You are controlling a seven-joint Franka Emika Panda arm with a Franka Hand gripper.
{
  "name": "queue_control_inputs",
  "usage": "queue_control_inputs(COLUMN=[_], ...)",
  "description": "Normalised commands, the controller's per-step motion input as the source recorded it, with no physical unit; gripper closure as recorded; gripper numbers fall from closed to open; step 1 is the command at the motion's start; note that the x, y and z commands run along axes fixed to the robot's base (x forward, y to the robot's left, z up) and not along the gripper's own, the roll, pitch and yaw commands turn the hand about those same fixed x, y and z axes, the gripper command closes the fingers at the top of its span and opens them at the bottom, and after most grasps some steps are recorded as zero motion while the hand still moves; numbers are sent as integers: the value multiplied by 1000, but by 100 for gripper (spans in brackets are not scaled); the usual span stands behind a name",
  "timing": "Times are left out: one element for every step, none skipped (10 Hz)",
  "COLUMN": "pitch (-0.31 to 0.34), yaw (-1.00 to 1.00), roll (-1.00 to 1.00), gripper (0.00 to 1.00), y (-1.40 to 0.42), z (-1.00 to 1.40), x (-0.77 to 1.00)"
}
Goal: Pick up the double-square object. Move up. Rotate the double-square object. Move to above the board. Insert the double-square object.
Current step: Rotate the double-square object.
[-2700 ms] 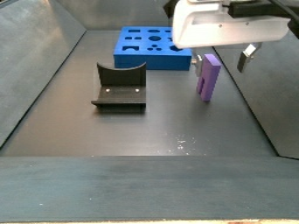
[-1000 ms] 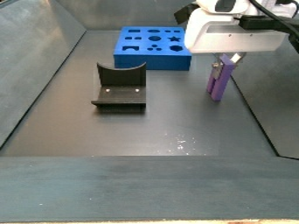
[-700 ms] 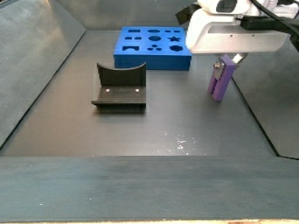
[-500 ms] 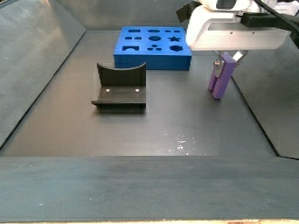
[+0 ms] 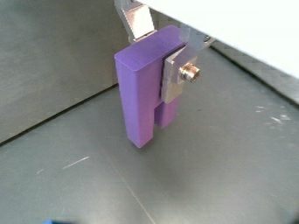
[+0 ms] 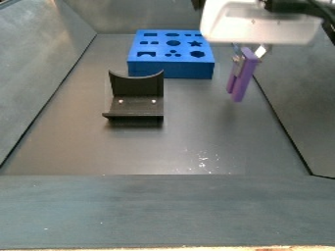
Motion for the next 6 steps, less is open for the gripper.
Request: queue_control_inputs(pitch=[111,95,89,88,85,84], yaw=[23,24,25,26,29,29], roll=[-33,-37,-45,-50,-59,-66], gripper=[100,100,100,100,100,100], y=[-56,-55,-51,-51,-52,-53], z=[1000,1000,1000,1000,1000,1000], x=[283,260,232,218,191,172])
